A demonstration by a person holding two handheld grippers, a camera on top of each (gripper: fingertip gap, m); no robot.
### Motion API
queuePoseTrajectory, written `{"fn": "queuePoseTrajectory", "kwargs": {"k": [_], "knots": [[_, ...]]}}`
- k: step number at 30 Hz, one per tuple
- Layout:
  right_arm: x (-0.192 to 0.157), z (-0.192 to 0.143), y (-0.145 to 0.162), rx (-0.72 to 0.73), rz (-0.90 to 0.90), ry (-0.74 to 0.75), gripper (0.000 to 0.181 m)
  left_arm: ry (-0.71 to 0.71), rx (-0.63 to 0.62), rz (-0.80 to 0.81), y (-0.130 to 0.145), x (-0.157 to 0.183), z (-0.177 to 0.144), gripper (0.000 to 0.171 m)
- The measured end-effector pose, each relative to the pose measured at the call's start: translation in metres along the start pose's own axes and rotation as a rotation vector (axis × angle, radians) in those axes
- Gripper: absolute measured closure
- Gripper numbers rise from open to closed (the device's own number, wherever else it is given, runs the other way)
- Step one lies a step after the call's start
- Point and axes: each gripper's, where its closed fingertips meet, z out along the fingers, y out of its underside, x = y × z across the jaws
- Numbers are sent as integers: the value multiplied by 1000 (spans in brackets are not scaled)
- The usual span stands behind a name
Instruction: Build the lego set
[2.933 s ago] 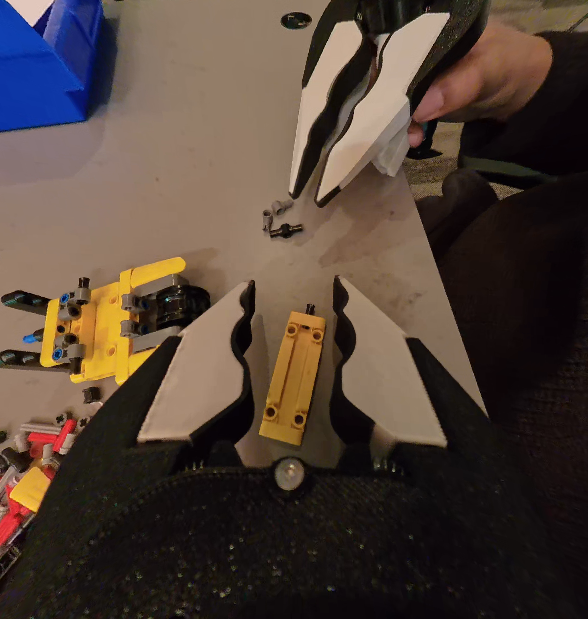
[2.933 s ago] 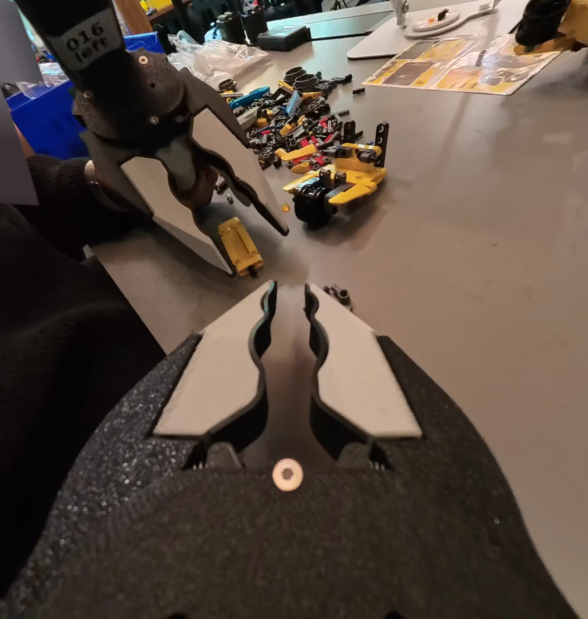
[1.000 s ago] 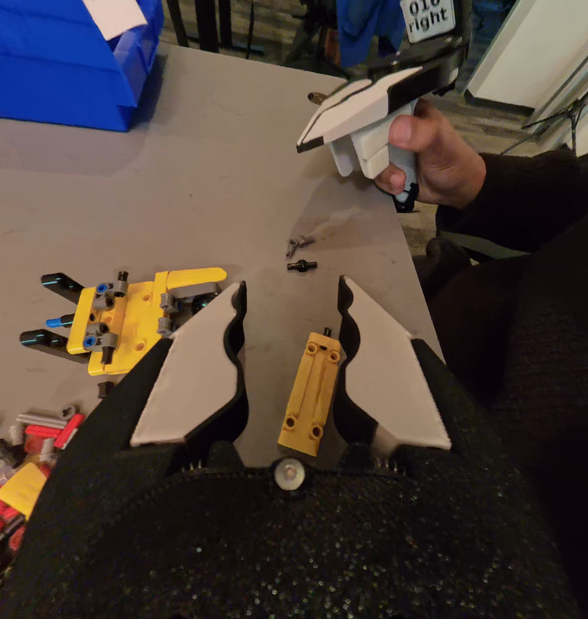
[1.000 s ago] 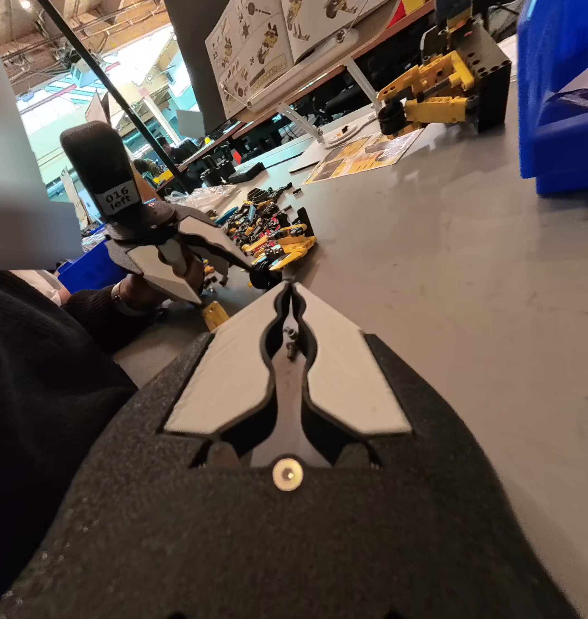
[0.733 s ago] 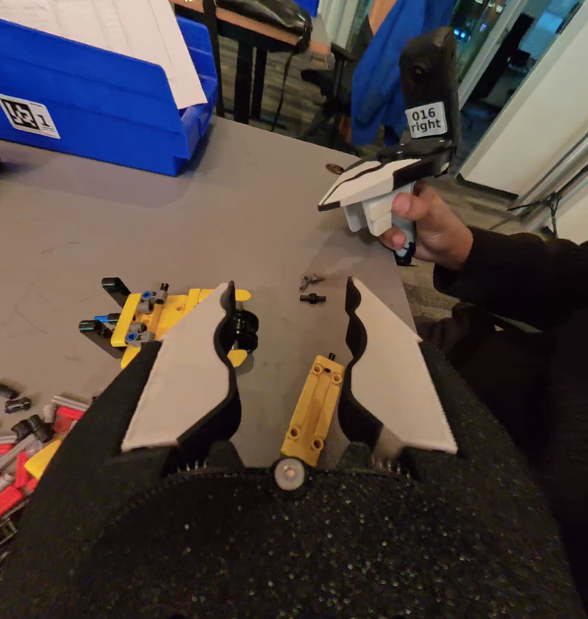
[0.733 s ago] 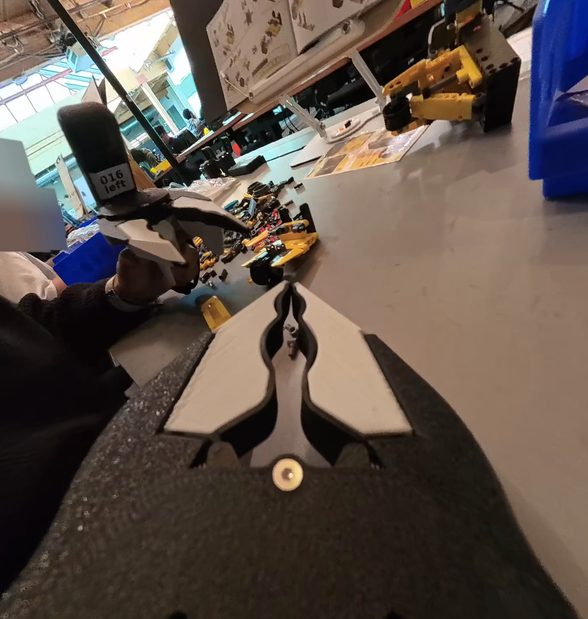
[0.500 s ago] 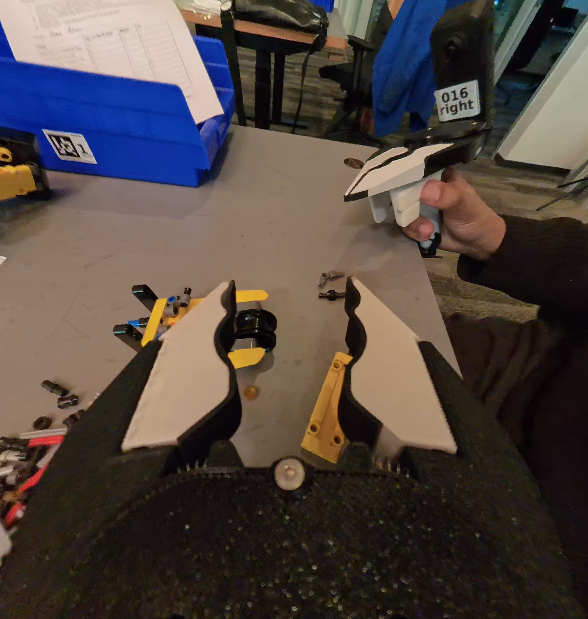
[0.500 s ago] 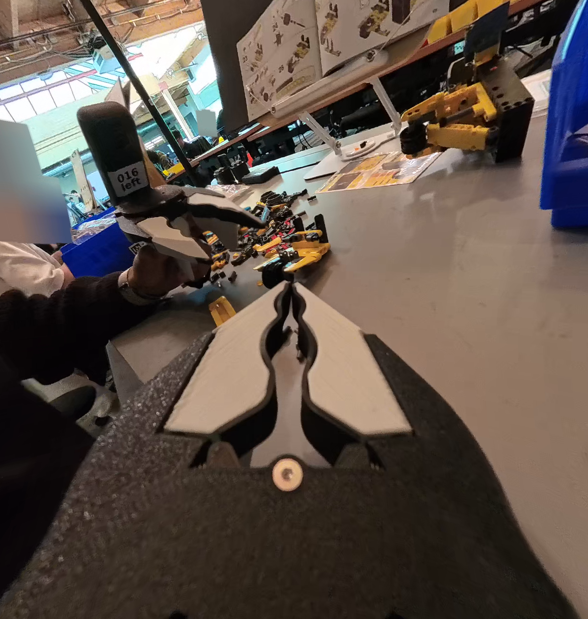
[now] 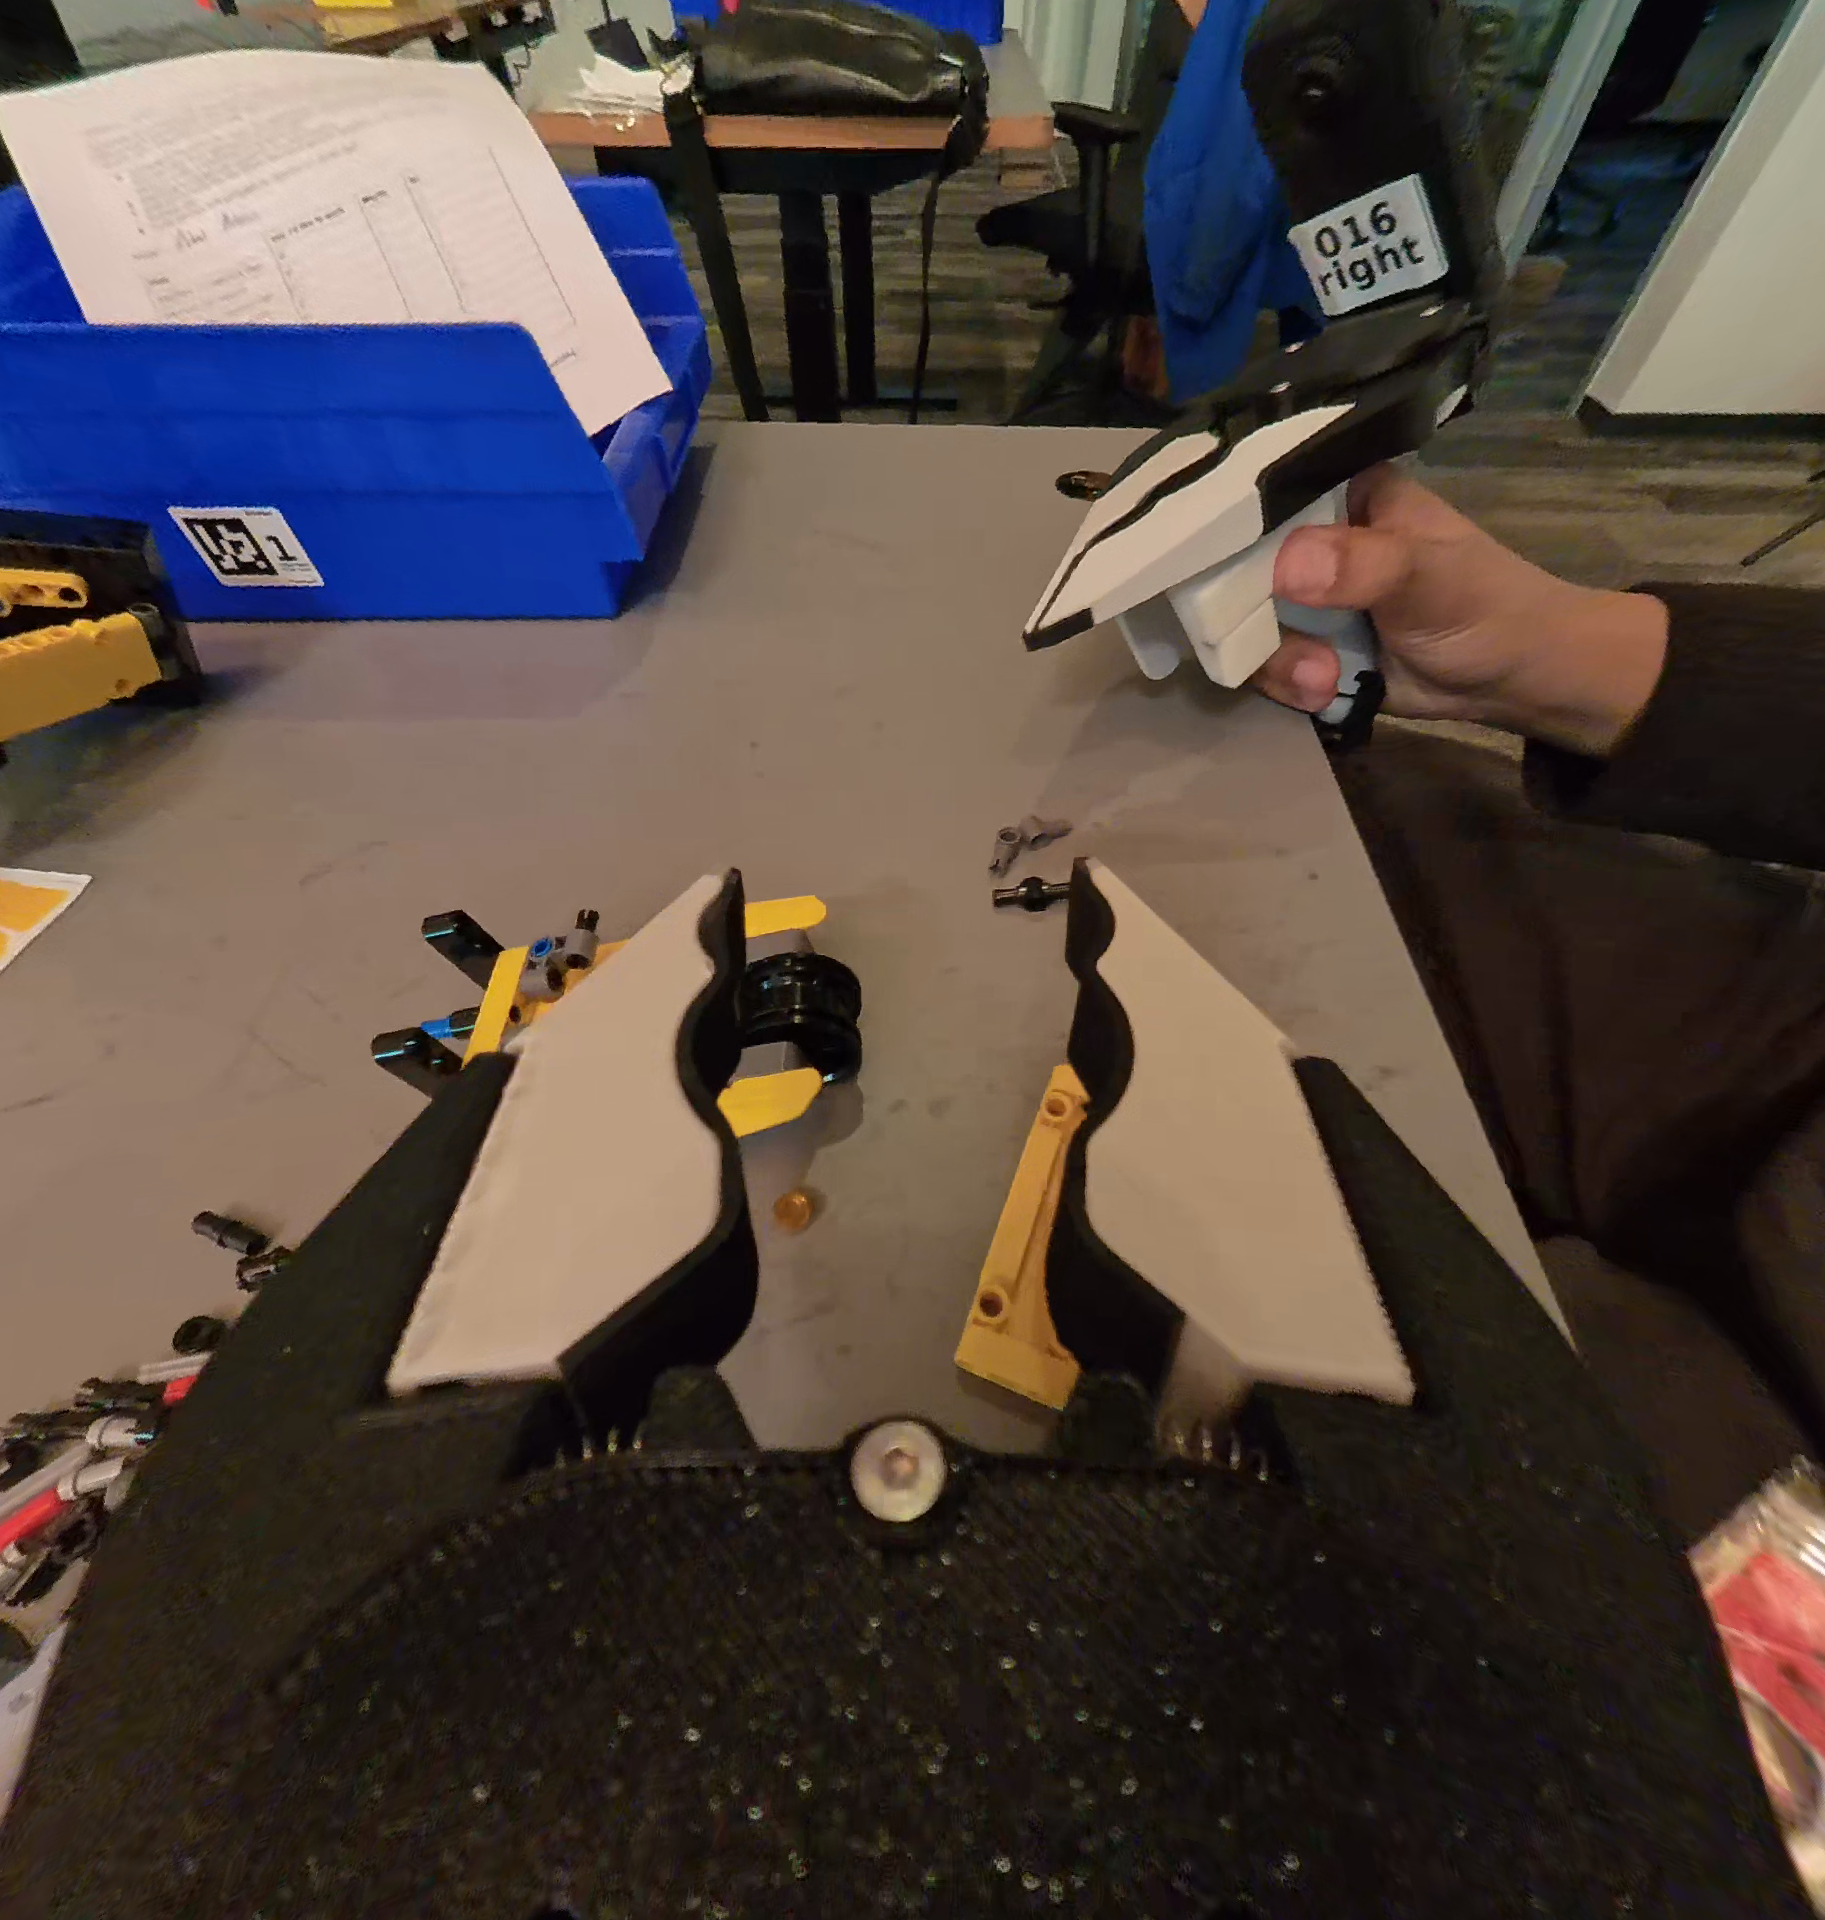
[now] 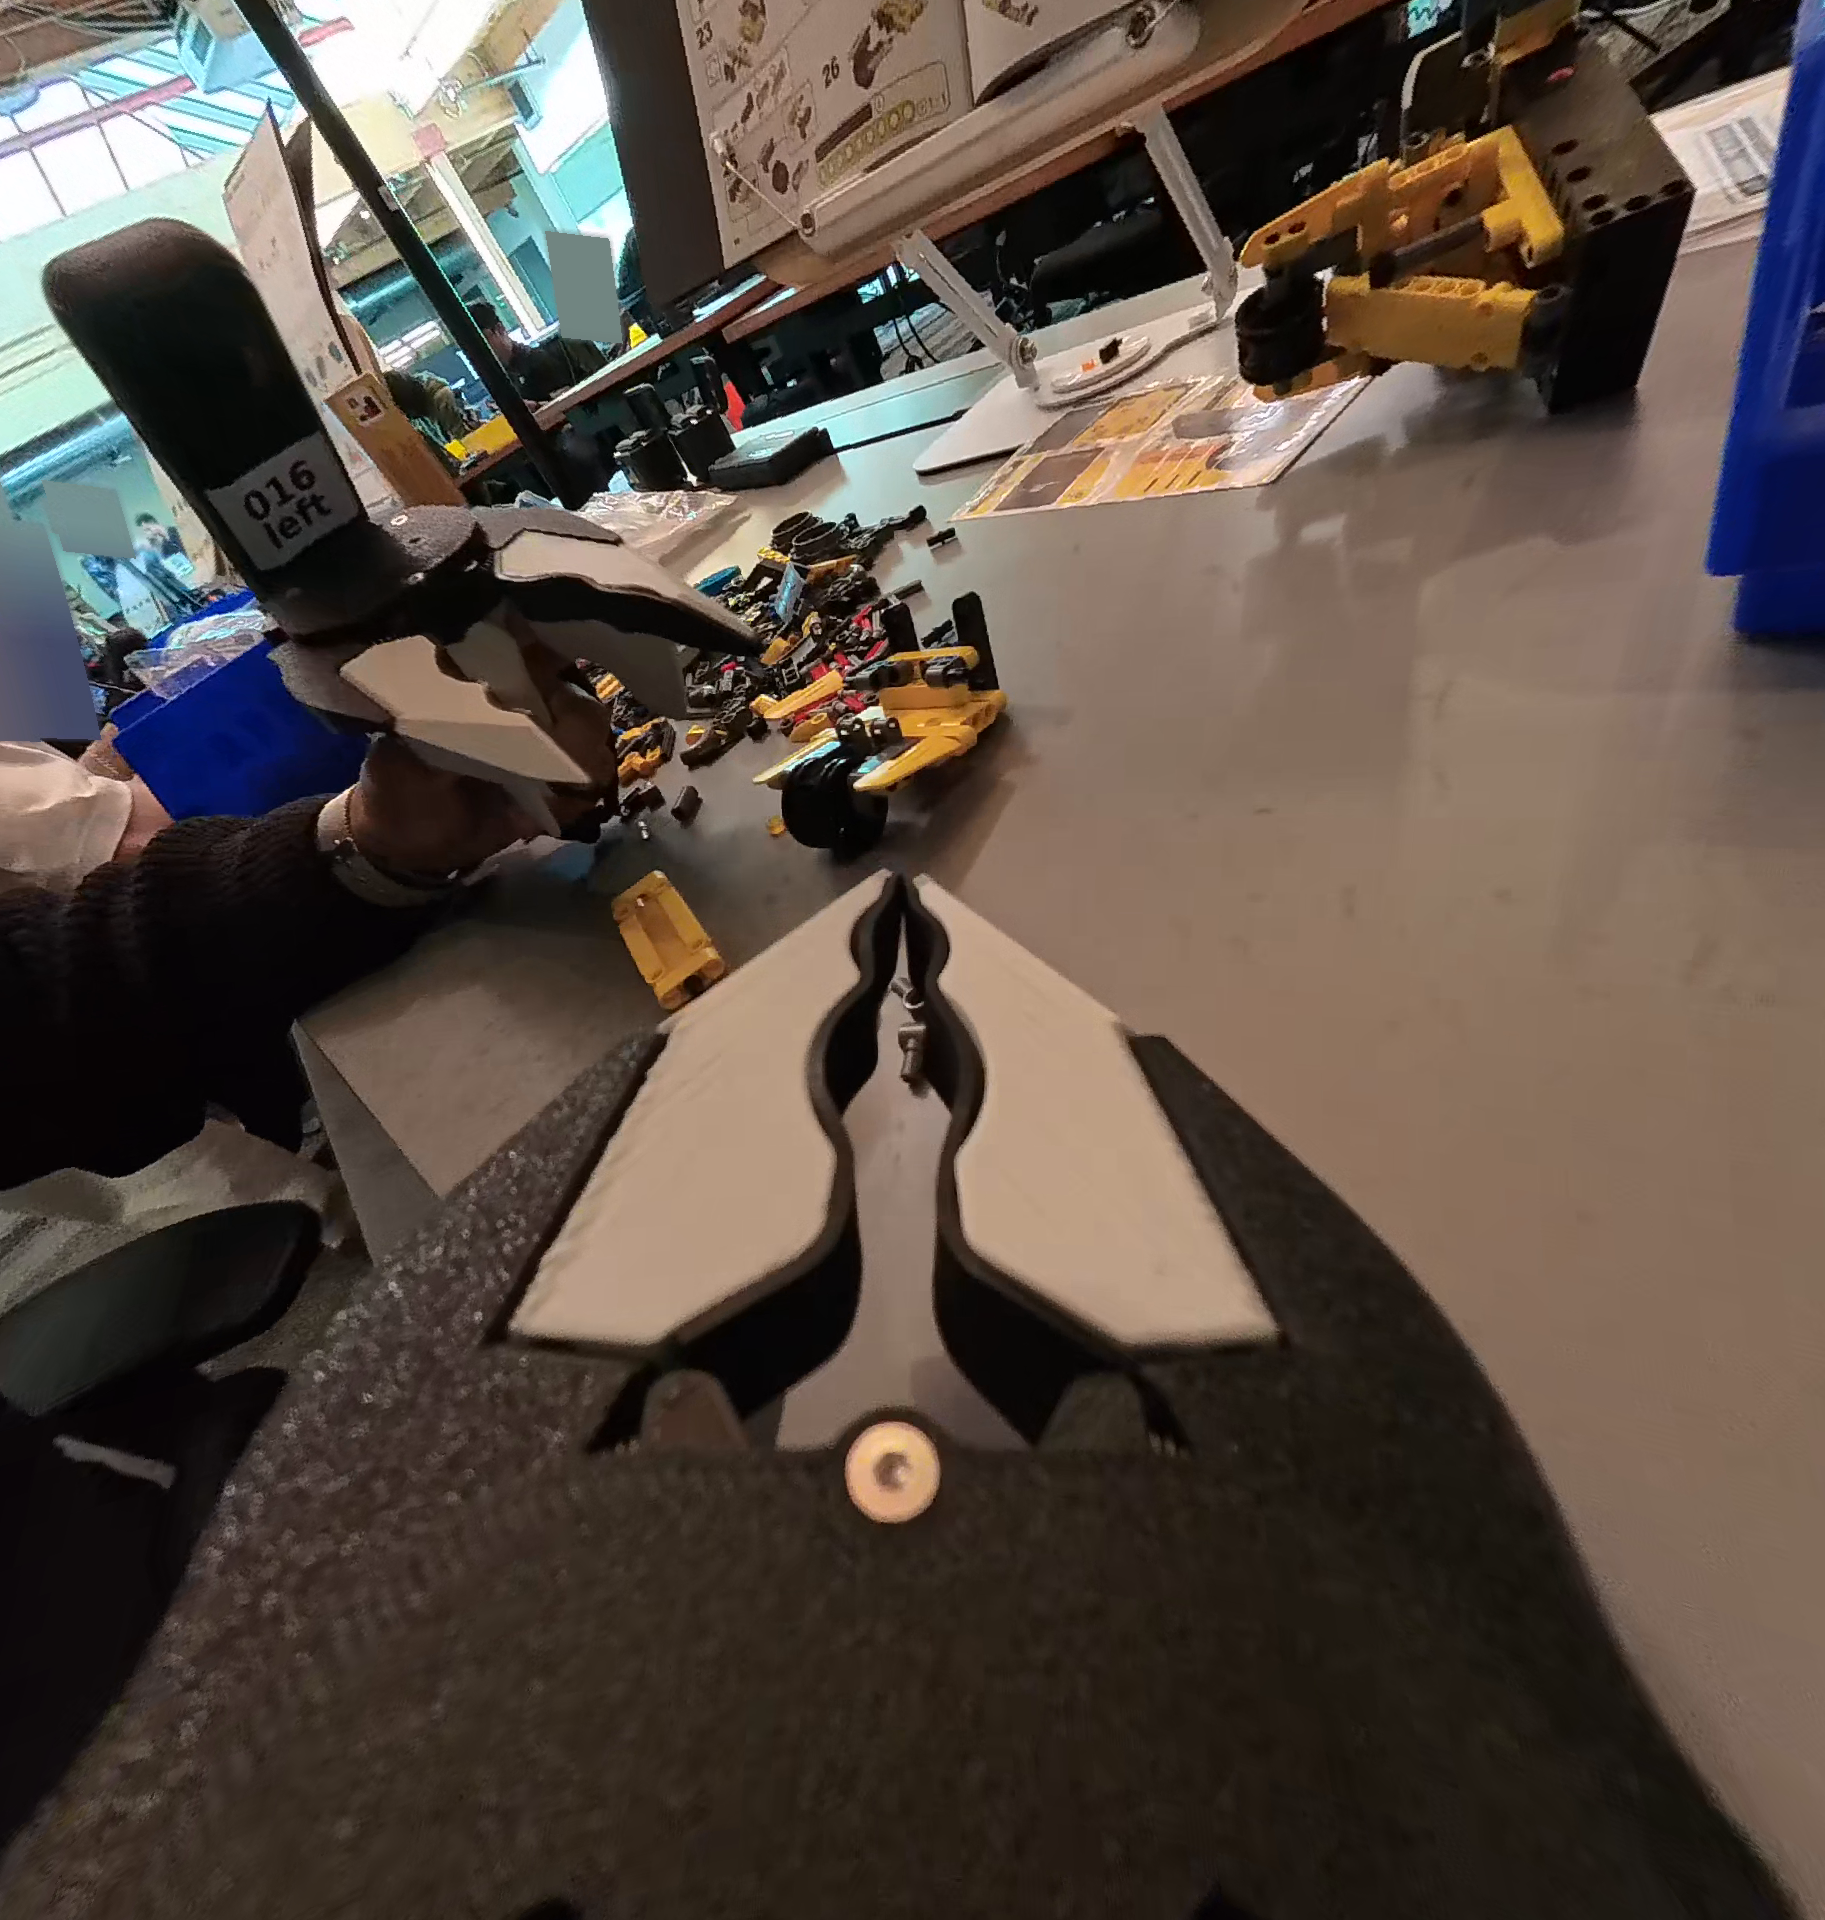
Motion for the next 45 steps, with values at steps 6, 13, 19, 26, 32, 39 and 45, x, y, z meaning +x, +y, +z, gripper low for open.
{"fn": "queuePoseTrajectory", "kwargs": {"k": [6,13,19,26,32,39,45], "knots": [[-1,-3,-3,25,-18,0,181,-43,35,109,-6,0,-2,111],[-1,-3,-2,26,-19,4,181,-12,37,93,-4,8,0,110],[1,1,5,-34,-3,4,181,-32,20,111,-3,9,6,111],[11,-3,5,-39,26,30,181,-34,54,35,-10,9,6,111],[13,0,11,-91,47,36,181,-43,104,-40,-16,0,3,110],[21,-4,6,-43,29,117,181,-40,87,41,-18,15,8,111],[24,-4,8,-46,34,153,181,-33,48,143,-15,26,15,131]]}}
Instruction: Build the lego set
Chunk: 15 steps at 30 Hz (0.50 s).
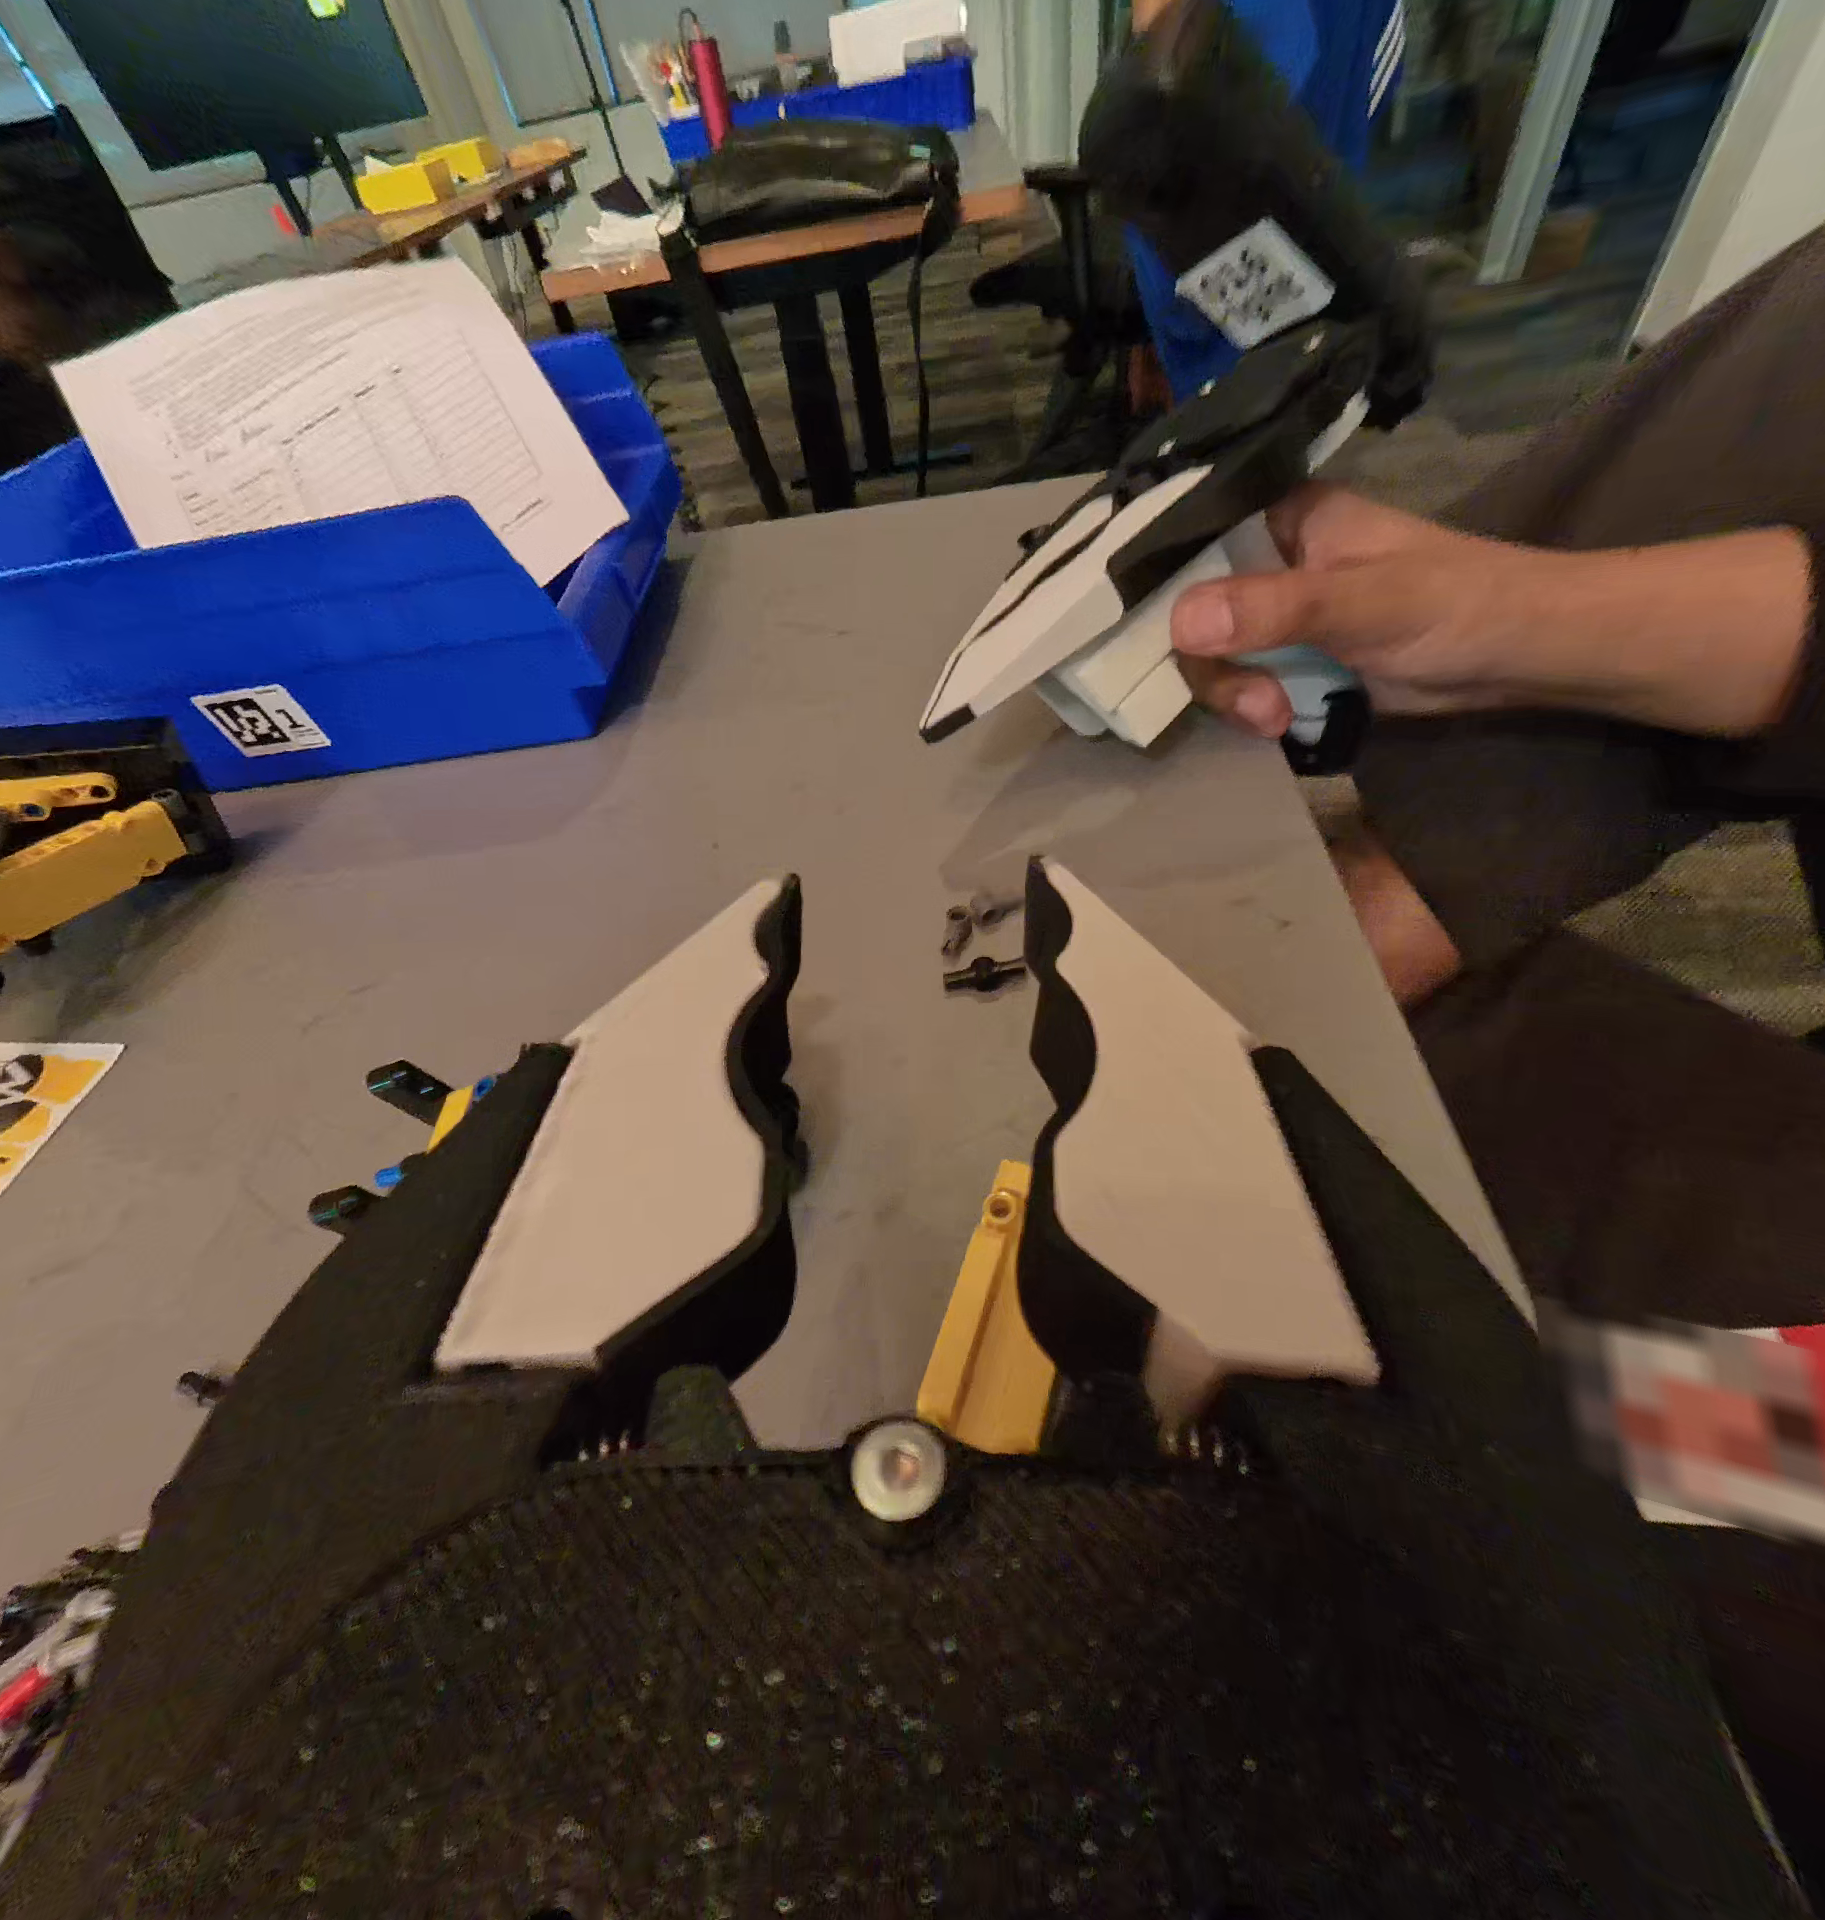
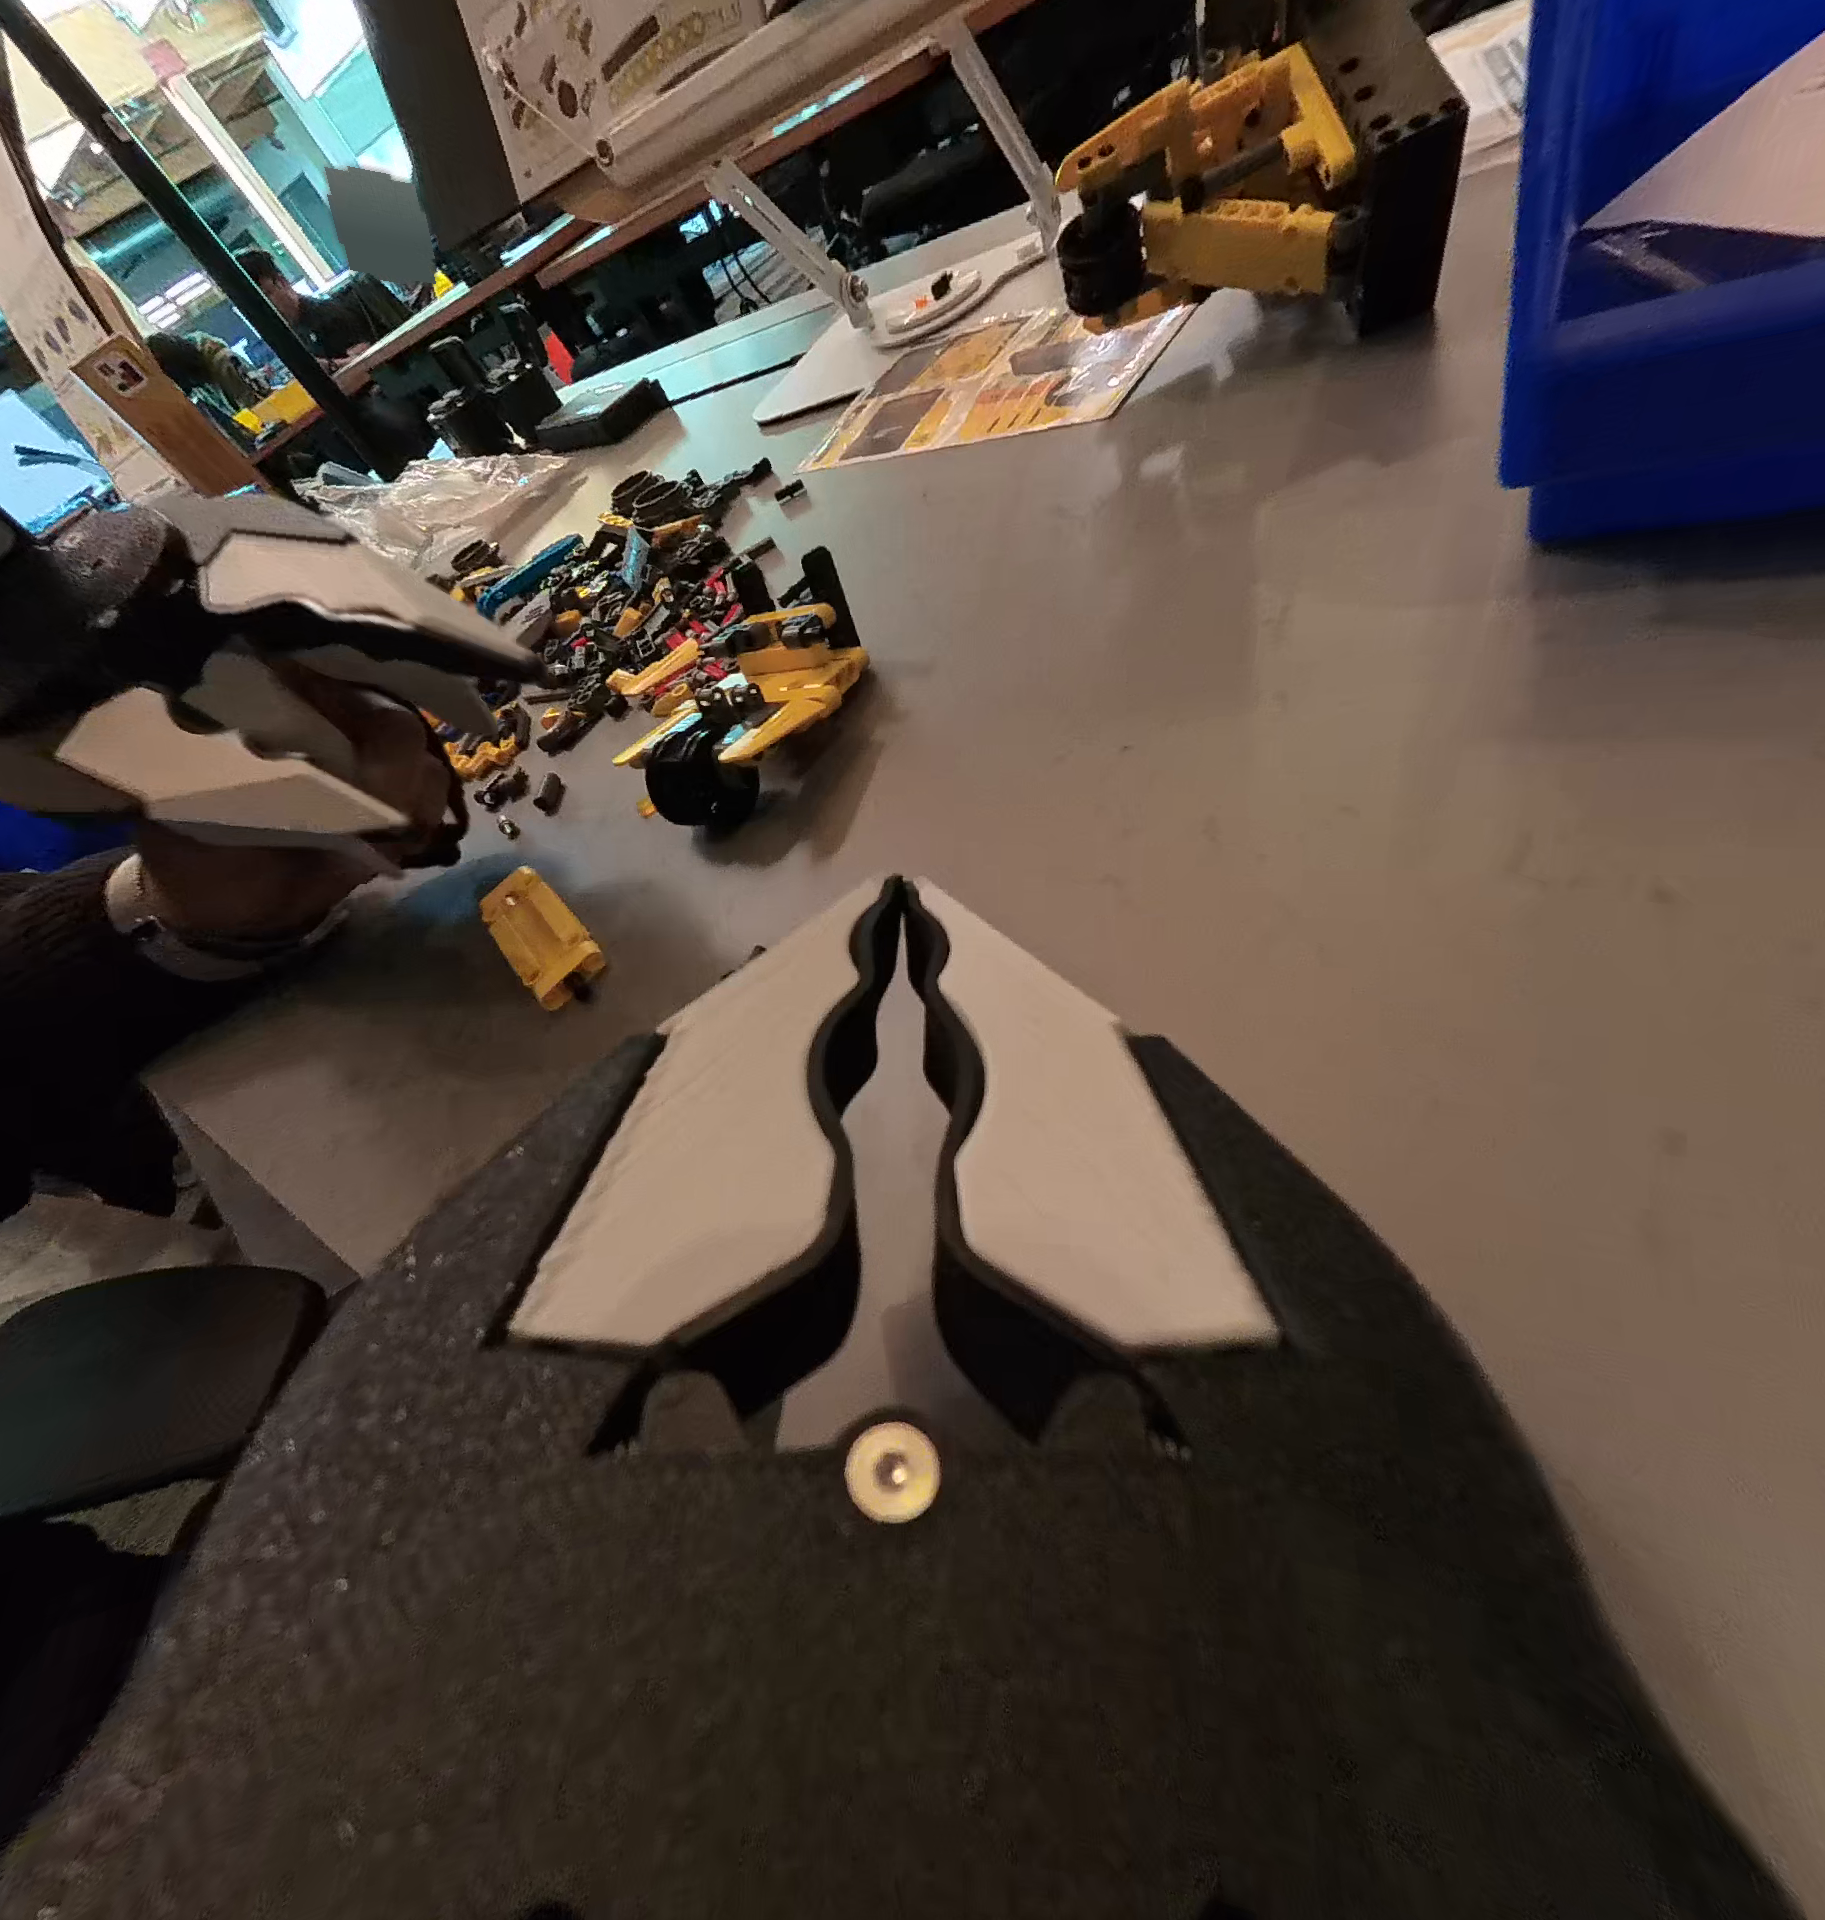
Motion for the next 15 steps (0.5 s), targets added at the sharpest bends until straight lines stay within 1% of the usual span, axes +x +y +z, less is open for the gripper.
{"fn": "queuePoseTrajectory", "kwargs": {"k": [3,5,8,9,10,12,13,15], "knots": [[-9,4,6,-77,2,-85,175,-80,-59,86,4,-14,10,137],[-15,4,3,-112,-43,-136,173,-111,-77,127,-4,-23,21,138],[-32,5,-21,-102,-118,-225,167,-120,-72,119,-21,-34,38,137],[-40,5,-32,-71,-158,-262,166,-112,-74,120,-24,-36,43,138],[-45,6,-40,-57,-178,-265,165,-107,-84,124,-25,-37,47,139],[-54,6,-40,-76,-217,-271,163,-81,-136,123,-16,-35,51,144],[-57,6,-37,-70,-244,-249,163,-62,-169,121,-9,-31,49,144],[-59,5,-33,-8,-299,-188,164,-65,-213,137,5,-26,40,149]]}}
